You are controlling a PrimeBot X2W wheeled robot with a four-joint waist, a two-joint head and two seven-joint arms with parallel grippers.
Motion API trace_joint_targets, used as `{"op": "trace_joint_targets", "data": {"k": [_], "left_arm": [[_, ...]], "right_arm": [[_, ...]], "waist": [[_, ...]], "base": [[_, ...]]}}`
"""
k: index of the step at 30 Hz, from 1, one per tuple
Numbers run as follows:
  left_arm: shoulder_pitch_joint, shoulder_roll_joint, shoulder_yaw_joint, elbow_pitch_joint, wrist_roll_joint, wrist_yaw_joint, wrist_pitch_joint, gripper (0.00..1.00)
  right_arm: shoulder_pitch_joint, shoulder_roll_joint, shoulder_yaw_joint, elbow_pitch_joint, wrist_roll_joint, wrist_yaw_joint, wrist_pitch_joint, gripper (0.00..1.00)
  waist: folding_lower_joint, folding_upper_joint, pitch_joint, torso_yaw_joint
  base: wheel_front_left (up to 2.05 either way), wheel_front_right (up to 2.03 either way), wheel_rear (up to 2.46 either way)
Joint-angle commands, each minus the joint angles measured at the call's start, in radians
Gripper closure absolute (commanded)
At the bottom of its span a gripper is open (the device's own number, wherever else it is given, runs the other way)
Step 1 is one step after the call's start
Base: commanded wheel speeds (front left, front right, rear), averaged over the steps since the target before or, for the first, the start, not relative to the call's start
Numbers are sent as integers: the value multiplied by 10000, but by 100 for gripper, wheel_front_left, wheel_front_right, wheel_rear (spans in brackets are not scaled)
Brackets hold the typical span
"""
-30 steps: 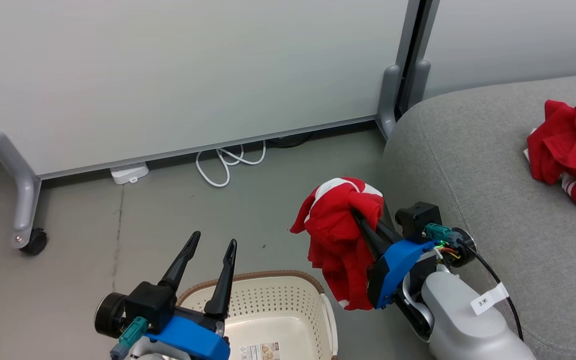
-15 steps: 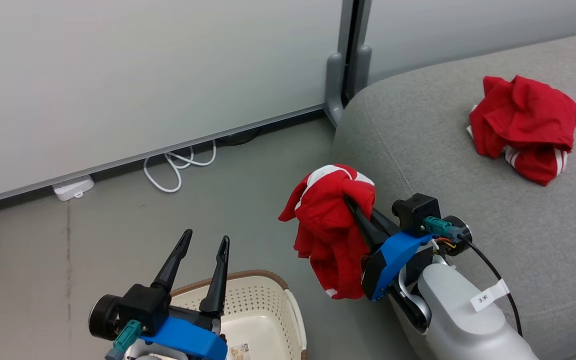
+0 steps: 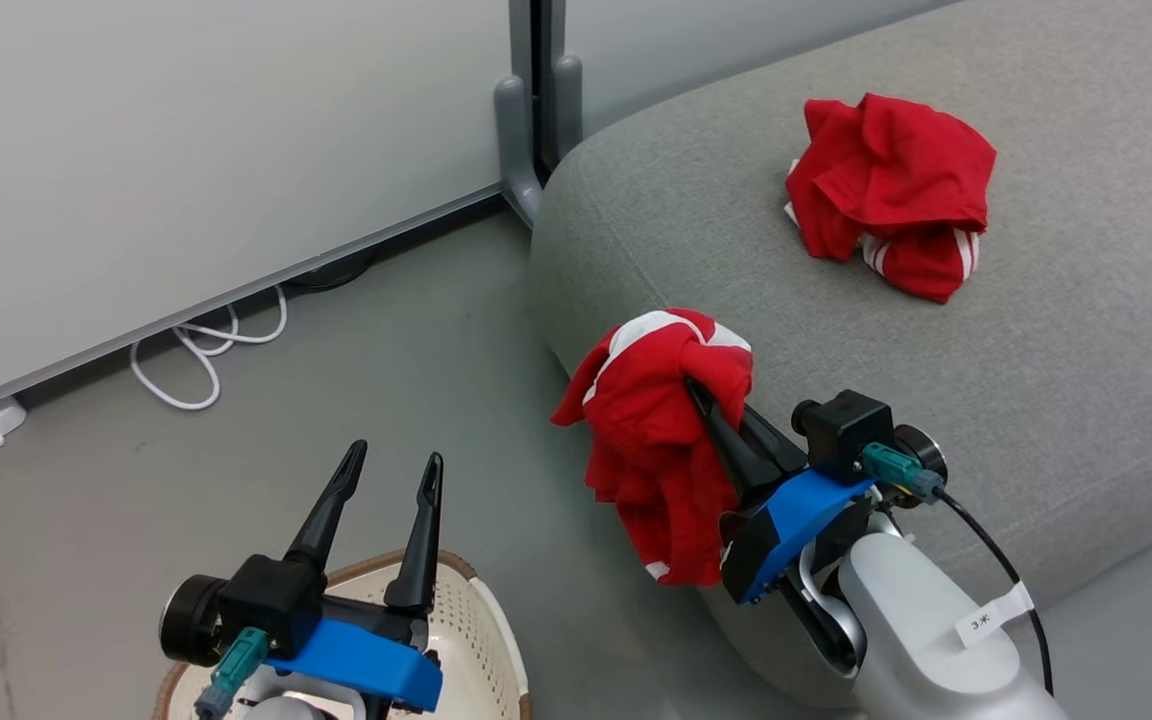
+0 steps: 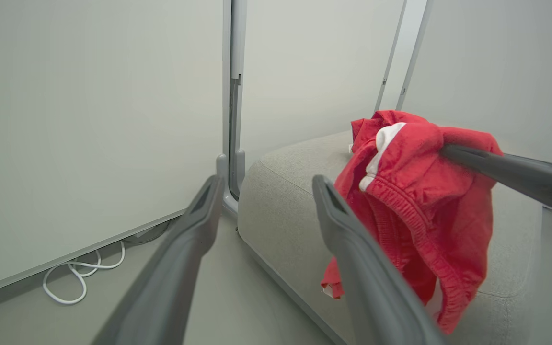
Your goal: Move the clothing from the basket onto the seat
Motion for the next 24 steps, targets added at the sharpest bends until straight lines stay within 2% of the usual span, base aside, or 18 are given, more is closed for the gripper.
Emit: {"op": "trace_joint_targets", "data": {"k": [1,14,24], "left_arm": [[-112,43,66,-52,59,-45,-46,0],[-67,226,172,-172,49,-43,-46,0],[-497,397,-256,29,-97,-43,-46,0]], "right_arm": [[163,-1,-36,-138,-76,5,-43,100],[1131,-1,-429,-1173,-521,5,-43,100],[1658,-1,-963,-1738,-733,5,-43,100]], "waist": [[0,0,119,-289],[0,0,327,-1353],[0,0,566,-1461]], "base": [[0,0,0],[0,0,0],[0,0,0]]}}
